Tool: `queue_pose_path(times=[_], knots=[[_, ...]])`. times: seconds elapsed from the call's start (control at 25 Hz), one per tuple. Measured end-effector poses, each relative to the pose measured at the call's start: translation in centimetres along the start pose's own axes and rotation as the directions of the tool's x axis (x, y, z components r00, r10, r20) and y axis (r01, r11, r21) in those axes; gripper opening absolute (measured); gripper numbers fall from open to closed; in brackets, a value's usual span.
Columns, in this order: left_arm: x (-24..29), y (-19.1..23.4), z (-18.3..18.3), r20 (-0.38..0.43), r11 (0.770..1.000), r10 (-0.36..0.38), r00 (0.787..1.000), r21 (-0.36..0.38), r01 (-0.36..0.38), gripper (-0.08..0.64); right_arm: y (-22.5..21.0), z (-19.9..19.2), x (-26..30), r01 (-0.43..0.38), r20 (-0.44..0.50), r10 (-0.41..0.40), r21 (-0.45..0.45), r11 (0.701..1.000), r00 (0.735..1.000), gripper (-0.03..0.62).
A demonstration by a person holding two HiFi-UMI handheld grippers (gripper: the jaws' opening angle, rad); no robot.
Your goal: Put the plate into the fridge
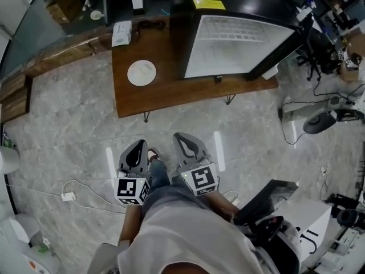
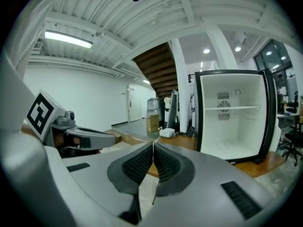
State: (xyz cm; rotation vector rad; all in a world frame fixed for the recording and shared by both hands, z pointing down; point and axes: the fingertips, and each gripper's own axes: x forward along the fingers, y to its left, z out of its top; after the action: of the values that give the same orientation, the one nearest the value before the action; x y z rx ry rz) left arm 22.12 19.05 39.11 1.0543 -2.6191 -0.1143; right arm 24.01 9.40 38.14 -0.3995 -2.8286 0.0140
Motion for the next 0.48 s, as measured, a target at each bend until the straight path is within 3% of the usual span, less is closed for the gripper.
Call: queue_pose_path(times=[0.2, 0.36, 0.48], knots=[[3.1, 7.6, 4.9, 0.054, 0.996, -0.084, 0.995, 0.035, 0.082, 0.02, 2.4, 4.0, 8.8, 0.006, -0.004, -0.006, 0.02, 1.0, 1.0, 0.018], [6.0, 13.7, 6.2, 0.067, 0.994, -0.1, 0.993, 0.058, 0.096, 0.02, 2.9, 5.5, 15.9, 0.036, -0.001, -0.036, 0.024, 0.999, 0.999, 0.018], [8.9, 16.8, 6.6, 0.038, 0.991, -0.122, 0.992, 0.054, 0.12, 0.02, 1.5, 6.8, 19.8, 0.102, 0.022, -0.102, 0.015, 0.995, 0.995, 0.018]])
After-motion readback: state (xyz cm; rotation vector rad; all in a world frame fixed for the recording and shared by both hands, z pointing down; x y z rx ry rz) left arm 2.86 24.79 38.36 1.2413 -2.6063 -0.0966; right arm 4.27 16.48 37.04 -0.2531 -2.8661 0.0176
